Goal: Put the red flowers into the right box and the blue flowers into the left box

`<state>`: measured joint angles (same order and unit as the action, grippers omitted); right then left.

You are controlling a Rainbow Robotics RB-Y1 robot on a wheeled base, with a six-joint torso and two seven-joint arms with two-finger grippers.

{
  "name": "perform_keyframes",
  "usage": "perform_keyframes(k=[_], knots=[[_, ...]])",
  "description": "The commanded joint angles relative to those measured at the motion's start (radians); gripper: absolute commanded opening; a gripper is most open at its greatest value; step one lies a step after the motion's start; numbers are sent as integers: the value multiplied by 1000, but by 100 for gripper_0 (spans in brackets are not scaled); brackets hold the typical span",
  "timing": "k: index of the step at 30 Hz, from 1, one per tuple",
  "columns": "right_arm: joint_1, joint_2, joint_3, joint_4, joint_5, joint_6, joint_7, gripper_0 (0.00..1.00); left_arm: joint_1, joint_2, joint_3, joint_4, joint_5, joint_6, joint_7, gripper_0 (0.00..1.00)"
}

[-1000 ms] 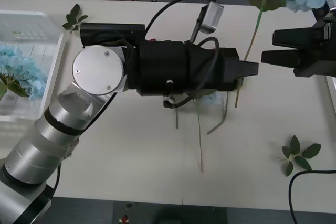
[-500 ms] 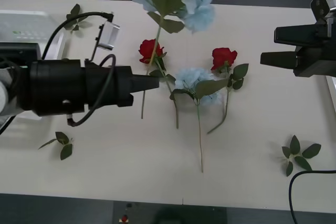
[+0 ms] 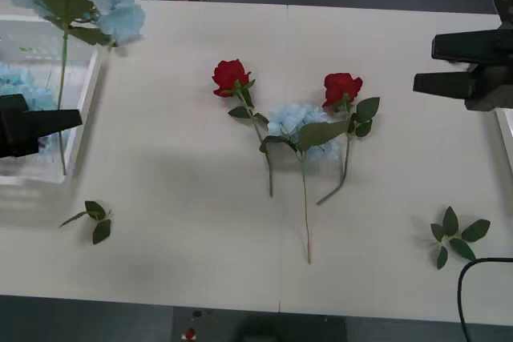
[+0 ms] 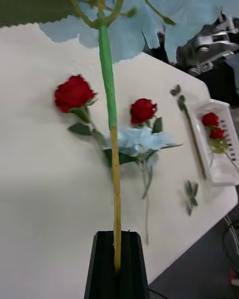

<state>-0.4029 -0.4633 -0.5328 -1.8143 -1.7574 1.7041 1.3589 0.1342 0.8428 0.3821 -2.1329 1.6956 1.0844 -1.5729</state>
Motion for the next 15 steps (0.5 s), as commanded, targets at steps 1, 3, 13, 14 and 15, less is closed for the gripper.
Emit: perform_keyframes(k=[1, 3, 13, 14, 15], knots=[[22, -80, -9, -23, 111, -9, 31, 100, 22, 13, 47, 85, 33, 14, -7, 0], [26, -90, -4, -20, 193, -18, 22, 100, 28, 13, 72, 146, 33, 12, -13, 0], [27, -109, 88, -14, 572, -84, -161, 100, 22, 15, 132, 396, -34, -40, -55, 0], [26, -109, 97, -14, 601, -86, -176, 100, 18, 13, 130, 412, -48, -52, -56, 0], [26, -109, 111, -14, 639, -89, -193, 100, 10, 13, 132, 433, -65, -69, -61, 0]])
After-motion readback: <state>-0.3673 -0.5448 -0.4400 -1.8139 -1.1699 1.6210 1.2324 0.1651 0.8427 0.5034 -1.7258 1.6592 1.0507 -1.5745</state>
